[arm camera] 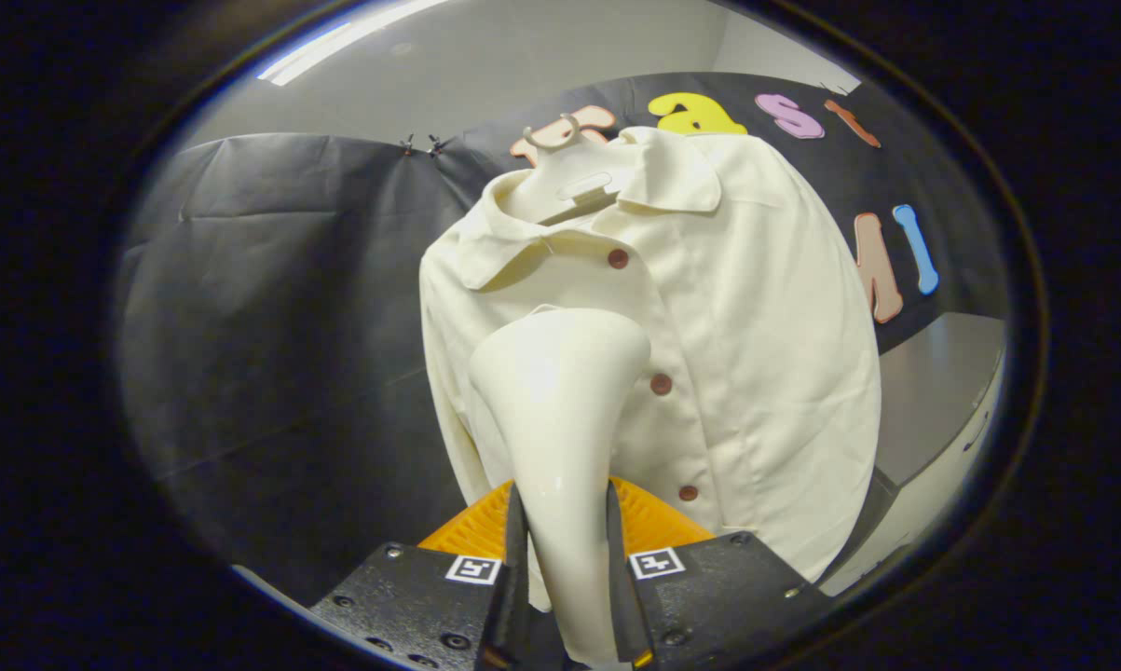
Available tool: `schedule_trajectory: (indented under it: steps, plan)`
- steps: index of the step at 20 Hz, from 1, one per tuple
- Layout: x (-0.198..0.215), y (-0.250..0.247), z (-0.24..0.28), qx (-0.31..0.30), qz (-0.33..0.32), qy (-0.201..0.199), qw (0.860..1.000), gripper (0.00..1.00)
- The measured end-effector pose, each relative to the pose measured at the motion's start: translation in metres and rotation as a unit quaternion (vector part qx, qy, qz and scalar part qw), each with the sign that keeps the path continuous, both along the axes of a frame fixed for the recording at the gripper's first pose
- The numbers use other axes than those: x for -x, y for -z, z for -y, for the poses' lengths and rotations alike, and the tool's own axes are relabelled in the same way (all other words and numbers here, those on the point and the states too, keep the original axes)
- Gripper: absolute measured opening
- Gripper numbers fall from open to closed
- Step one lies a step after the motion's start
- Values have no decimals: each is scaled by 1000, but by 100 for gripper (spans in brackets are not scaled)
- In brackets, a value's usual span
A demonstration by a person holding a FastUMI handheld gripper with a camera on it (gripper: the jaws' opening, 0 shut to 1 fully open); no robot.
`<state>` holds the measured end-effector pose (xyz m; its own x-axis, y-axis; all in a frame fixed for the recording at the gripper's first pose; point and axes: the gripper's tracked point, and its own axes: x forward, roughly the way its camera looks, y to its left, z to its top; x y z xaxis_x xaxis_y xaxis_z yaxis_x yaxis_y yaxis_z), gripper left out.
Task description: Iron the clothes twice with a garment steamer, once on the left side and once on the right side.
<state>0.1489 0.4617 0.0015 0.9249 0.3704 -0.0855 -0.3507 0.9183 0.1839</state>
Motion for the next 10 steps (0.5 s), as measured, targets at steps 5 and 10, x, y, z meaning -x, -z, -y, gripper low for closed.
schedule_trajectory:
  steps: [5,10]
  plan:
    - [-17,1,-14,-33,-40,31,998,36]
    - [-22,5,-17,-33,-41,25,998,35]
